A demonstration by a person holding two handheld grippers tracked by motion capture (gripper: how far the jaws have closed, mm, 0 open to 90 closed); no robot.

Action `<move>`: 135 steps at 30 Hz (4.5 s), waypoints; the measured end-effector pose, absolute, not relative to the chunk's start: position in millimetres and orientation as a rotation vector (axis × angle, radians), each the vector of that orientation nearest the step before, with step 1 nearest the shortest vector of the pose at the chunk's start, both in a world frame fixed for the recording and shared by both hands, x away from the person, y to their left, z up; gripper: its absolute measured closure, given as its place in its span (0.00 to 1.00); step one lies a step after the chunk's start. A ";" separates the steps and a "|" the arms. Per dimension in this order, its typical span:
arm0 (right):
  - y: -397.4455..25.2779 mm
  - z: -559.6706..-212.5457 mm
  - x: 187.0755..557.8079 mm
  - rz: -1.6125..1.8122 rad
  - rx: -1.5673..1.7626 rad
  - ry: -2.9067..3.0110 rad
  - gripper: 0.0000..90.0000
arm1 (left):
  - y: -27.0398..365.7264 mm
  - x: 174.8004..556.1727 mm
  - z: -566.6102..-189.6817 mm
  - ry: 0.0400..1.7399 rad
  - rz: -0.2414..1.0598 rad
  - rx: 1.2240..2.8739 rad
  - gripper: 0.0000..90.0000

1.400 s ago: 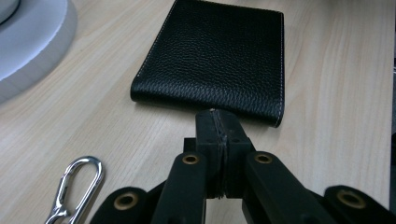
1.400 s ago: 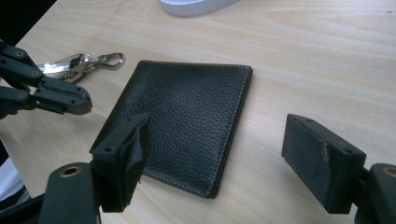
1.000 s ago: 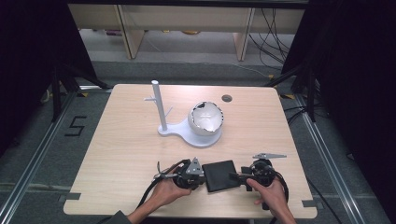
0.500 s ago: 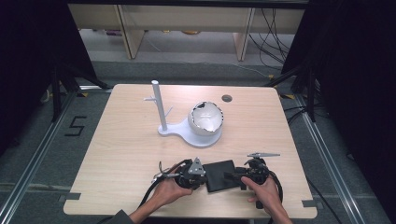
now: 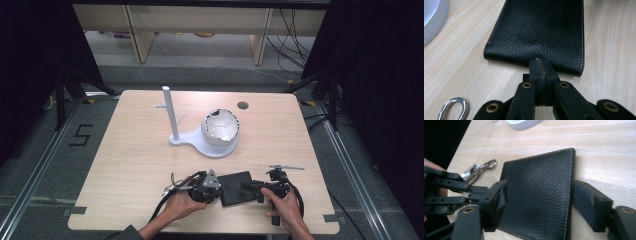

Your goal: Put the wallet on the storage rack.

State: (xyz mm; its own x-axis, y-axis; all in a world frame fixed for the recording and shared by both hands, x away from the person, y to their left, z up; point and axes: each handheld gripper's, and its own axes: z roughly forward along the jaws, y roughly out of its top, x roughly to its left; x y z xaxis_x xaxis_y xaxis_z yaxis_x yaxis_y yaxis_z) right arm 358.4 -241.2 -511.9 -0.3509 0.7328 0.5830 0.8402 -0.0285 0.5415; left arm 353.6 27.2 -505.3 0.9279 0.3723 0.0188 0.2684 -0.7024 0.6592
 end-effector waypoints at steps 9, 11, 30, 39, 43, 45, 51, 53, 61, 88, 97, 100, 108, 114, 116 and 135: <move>-249.4 -507.3 354.4 -1.408 -1.722 -2.004 0.49 | 27.8 353.8 -505.1 0.454 0.188 2.391 0.99; -248.0 -505.4 352.7 -1.401 -1.731 -1.980 0.57 | 27.9 353.6 -505.1 0.450 0.185 2.392 0.99; -234.5 -494.3 348.7 -1.436 -1.552 -2.042 0.86 | 31.9 355.1 -497.7 0.468 0.169 2.397 0.89; -232.4 -487.5 348.2 -1.452 -1.498 -2.069 0.88 | 61.3 342.9 -472.7 0.526 0.204 2.346 0.64; -232.1 -482.6 346.8 -1.451 -1.479 -2.088 0.88 | 82.3 332.9 -463.5 0.550 0.217 2.325 0.56; -233.1 -480.2 348.6 -1.471 -1.461 -2.113 0.88 | 93.2 328.5 -461.2 0.577 0.224 2.315 0.52; -233.3 -464.8 353.0 -1.510 -1.436 -2.123 0.88 | 122.8 319.7 -458.5 0.650 0.229 2.278 0.42; -233.8 -458.0 355.7 -1.514 -1.433 -2.146 0.88 | 130.7 316.3 -459.0 0.673 0.217 2.255 0.41; -238.2 -438.1 371.5 -1.554 -1.429 -2.162 0.88 | 152.0 305.7 -467.3 0.716 0.256 2.273 0.35; -246.0 -374.6 440.5 -1.540 -1.557 -2.261 0.88 | 178.6 297.4 -478.7 0.791 0.275 2.219 0.27; -250.6 -365.1 462.0 -1.570 -1.601 -2.252 0.88 | 177.8 297.3 -480.9 0.782 0.262 2.222 0.27; -251.6 -363.8 469.6 -1.580 -1.608 -2.249 0.88 | 176.8 296.9 -482.3 0.800 0.257 2.214 0.27; -239.8 -368.0 487.9 -1.554 -1.639 -2.239 0.88 | 178.0 298.2 -482.7 0.789 0.258 2.217 0.27; -229.6 -373.6 502.5 -1.548 -1.648 -2.259 0.88 | 178.0 297.1 -482.8 0.816 0.256 2.197 0.27; -225.9 -375.1 505.1 -1.528 -1.664 -2.237 0.88 | 178.4 297.3 -482.5 0.809 0.259 2.196 0.27; -201.5 -399.5 529.8 -1.443 -1.686 -2.241 0.88 | 179.6 298.0 -484.0 0.802 0.262 2.222 0.27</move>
